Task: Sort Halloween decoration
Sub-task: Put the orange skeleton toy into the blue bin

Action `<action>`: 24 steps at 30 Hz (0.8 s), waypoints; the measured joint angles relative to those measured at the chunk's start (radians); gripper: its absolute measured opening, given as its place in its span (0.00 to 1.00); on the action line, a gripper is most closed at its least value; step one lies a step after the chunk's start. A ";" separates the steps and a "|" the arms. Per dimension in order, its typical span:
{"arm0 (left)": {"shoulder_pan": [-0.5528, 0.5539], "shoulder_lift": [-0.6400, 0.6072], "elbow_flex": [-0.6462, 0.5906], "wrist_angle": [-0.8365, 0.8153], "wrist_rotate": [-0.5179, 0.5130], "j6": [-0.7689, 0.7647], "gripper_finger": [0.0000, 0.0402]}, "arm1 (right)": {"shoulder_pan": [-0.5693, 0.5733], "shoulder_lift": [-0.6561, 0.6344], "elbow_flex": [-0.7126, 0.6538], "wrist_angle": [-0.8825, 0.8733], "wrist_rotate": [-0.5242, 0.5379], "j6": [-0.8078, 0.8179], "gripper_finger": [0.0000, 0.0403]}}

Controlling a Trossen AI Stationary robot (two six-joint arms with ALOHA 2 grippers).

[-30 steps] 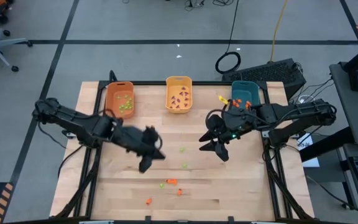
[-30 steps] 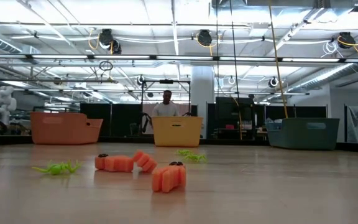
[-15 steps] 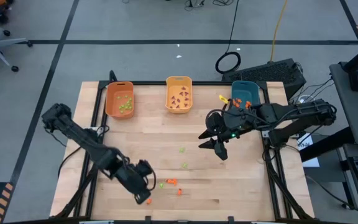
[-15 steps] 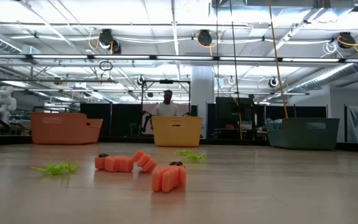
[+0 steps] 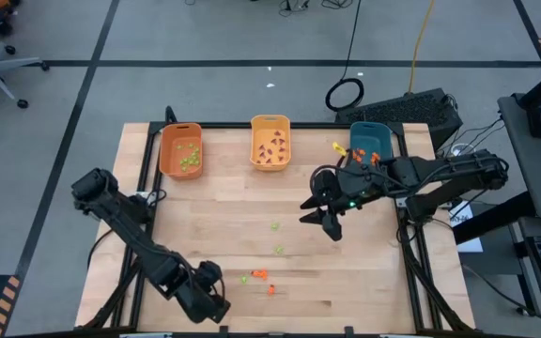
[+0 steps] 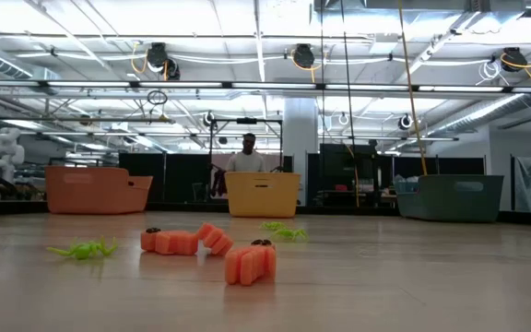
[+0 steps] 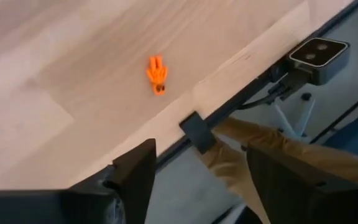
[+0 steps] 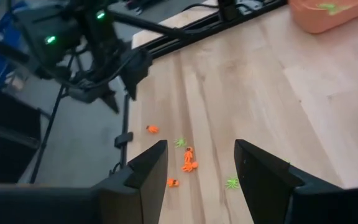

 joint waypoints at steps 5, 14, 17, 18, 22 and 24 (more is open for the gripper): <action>-0.027 0.001 0.000 0.023 -0.059 -0.094 0.63 | 0.000 0.000 0.000 0.000 0.031 0.063 0.42; -0.038 0.059 0.000 0.022 -0.115 -0.120 0.63 | 0.000 0.000 0.000 0.000 0.132 0.133 0.42; -0.037 0.094 0.000 0.019 -0.117 -0.122 0.63 | 0.000 0.000 0.000 -0.004 0.132 0.133 0.42; -0.034 0.102 0.000 0.022 -0.120 -0.128 0.63 | 0.000 0.000 0.000 -0.006 0.132 0.133 0.42; -0.033 0.131 0.000 0.060 -0.181 -0.144 0.63 | 0.000 0.000 0.000 -0.007 0.130 0.135 0.42; -0.035 0.151 0.000 0.078 -0.211 -0.135 0.63 | 0.000 0.000 0.000 -0.007 0.129 0.141 0.42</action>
